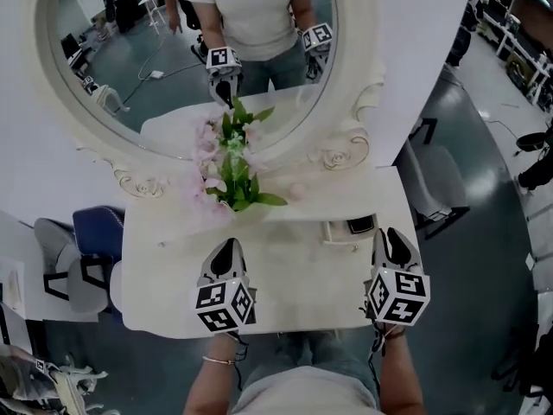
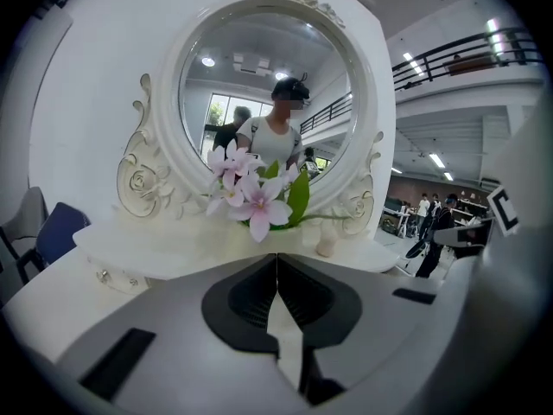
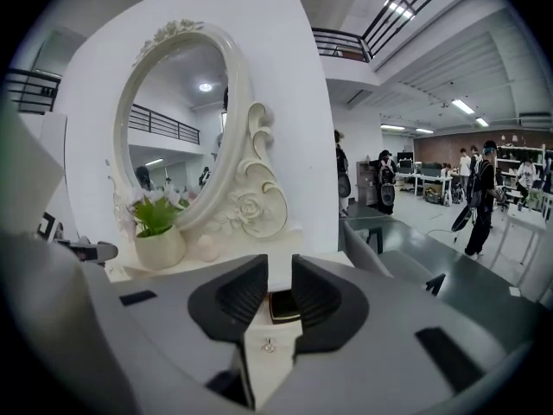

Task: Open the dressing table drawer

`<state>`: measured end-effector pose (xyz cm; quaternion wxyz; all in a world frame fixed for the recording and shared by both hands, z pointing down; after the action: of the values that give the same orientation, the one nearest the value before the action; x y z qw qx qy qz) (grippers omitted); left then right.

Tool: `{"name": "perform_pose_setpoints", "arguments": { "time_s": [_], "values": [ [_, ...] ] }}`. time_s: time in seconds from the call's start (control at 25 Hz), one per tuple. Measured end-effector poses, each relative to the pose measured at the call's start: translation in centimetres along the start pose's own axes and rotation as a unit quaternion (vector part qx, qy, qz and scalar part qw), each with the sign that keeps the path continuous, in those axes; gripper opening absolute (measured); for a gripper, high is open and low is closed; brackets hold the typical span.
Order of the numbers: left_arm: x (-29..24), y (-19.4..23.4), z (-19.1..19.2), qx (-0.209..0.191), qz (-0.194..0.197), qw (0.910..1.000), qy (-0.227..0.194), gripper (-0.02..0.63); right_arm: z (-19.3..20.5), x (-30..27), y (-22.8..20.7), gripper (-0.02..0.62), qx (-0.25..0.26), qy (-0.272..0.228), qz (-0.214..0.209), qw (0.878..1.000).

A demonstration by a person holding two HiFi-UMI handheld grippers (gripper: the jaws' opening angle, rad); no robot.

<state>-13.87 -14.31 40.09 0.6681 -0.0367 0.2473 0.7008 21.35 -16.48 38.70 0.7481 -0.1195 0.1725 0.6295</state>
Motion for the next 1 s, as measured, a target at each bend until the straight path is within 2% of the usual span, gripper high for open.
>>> {"name": "perform_pose_setpoints", "arguments": {
  "time_s": [0.48,0.76,1.0],
  "values": [
    [-0.2,-3.0,-5.4,-0.008,0.061,0.9957,-0.069,0.018,-6.6,3.4,-1.8,0.008,0.000,-0.110,0.054,0.992],
    [-0.5,-4.7,-8.0,-0.029,0.097,0.9900,-0.098,0.018,-7.9,5.1,-2.9,0.008,-0.009,-0.143,0.088,0.986],
    [-1.4,-6.0,-9.2,-0.032,0.124,0.9861,-0.106,0.018,-7.5,7.1,-4.8,0.008,-0.015,-0.148,0.131,0.980]
  ]
}}
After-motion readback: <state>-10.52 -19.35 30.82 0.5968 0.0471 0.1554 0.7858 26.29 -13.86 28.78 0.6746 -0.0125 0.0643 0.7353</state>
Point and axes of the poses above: the fingertips, and each gripper's own axes: x backward along the fingers, y to its left, z out of its underside, the point moved 9 cm from there along x, backward along the fingers, and after that the axes turned 9 degrees about x, right-handed, at the moved point
